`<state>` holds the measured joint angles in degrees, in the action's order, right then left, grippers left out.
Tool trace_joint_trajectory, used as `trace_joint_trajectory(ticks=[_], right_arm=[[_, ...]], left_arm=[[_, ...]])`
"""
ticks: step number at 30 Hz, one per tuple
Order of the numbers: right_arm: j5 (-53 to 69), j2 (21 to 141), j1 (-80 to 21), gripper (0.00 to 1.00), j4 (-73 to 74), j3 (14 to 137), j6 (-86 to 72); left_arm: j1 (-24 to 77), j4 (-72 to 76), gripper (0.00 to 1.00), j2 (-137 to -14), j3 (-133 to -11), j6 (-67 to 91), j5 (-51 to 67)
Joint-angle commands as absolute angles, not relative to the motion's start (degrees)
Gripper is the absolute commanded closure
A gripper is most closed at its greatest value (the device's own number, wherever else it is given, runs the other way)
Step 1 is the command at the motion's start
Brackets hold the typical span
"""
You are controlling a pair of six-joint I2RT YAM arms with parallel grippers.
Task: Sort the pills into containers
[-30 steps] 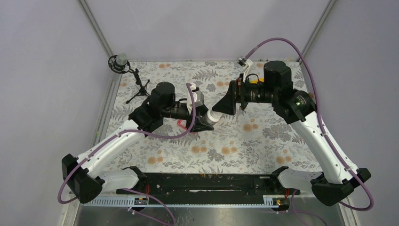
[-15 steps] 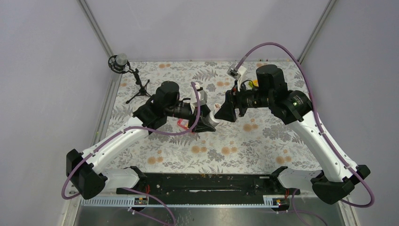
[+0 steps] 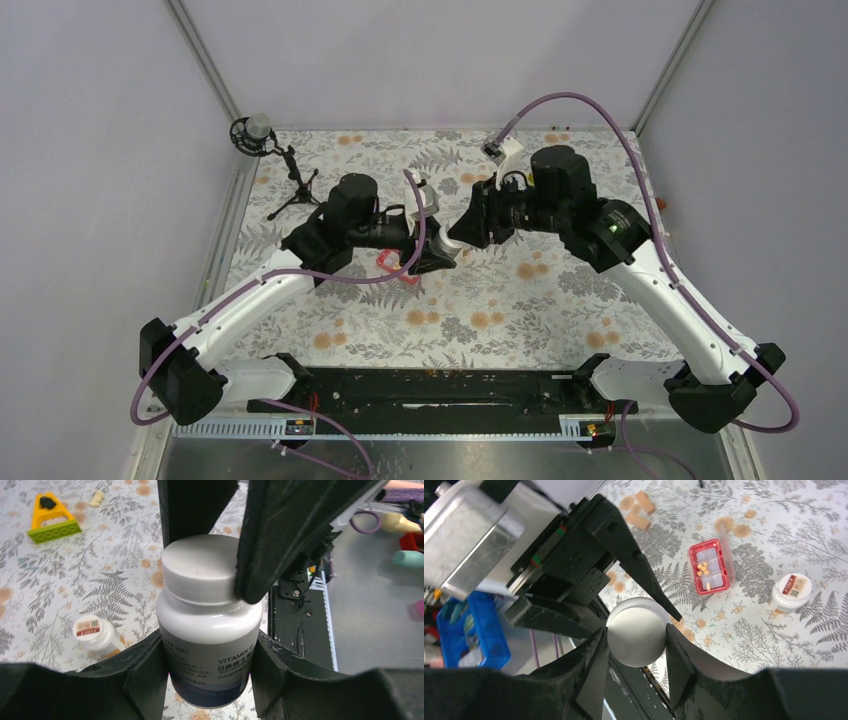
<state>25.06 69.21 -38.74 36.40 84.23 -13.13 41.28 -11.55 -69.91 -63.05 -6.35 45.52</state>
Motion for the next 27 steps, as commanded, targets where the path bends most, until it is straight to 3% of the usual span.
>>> trace_joint_trajectory(ticks=[1, 6, 7, 9, 10, 12, 14, 18, 21, 23, 25, 26, 27], right_arm=[[3.06, 70.58, -41.86, 1.0, 27.97, 81.05, -31.64], [-7.15, 72.18, -42.93, 1.0, 33.57, 84.53, -35.38], [-6.29, 71.85, -42.92, 0.9, 33.32, 84.59, -34.78], [-1.36, 70.9, -42.84, 0.39, 30.87, 83.33, -32.46], [1.59, 70.57, -42.84, 0.28, 29.47, 82.49, -30.96], [10.24, 70.96, -42.84, 0.2, 27.36, 80.88, -28.54], [16.36, 72.78, -42.82, 0.19, 27.67, 80.41, -27.57], [20.23, 74.59, -42.88, 0.27, 27.94, 78.58, -27.26], [17.03, 73.62, -42.89, 0.47, 27.11, 77.46, -27.09], [13.06, 72.79, -42.83, 0.6, 27.14, 77.43, -26.85], [7.99, 72.14, -42.87, 0.67, 27.75, 77.71, -26.32], [4.72, 72.02, -42.74, 0.68, 28.77, 78.08, -26.03], [1.55, 72.03, -42.53, 0.68, 30.29, 78.56, -25.48]], left_arm=[[41.95, -2.64, 1.0, -66.69, -62.18, -7.02, 38.29], [41.96, -1.23, 1.0, -66.36, -60.52, -6.32, 34.98], [41.93, -1.0, 1.0, -66.24, -60.24, -5.79, 33.99], [41.97, -0.4, 1.0, -66.08, -59.52, -5.12, 32.52], [42.01, -0.31, 0.99, -65.91, -59.28, -5.06, 32.23], [41.97, -0.25, 0.95, -65.71, -58.7, -4.47, 31.53], [42.0, 1.6, 0.88, -65.66, -58.3, -4.11, 31.58], [41.98, 1.94, 0.75, -65.74, -58.29, -3.95, 31.8], [41.98, 2.59, 0.6, -65.47, -57.76, -3.79, 31.64], [42.01, 2.7, 0.47, -65.12, -57.25, -3.61, 31.29], [41.95, 2.79, 0.33, -64.63, -56.67, -3.2, 29.5], [41.94, 3.01, 0.22, -64.28, -56.14, -2.42, 27.94], [41.94, 3.14, 0.04, -63.94, -55.78, -1.93, 25.99]])
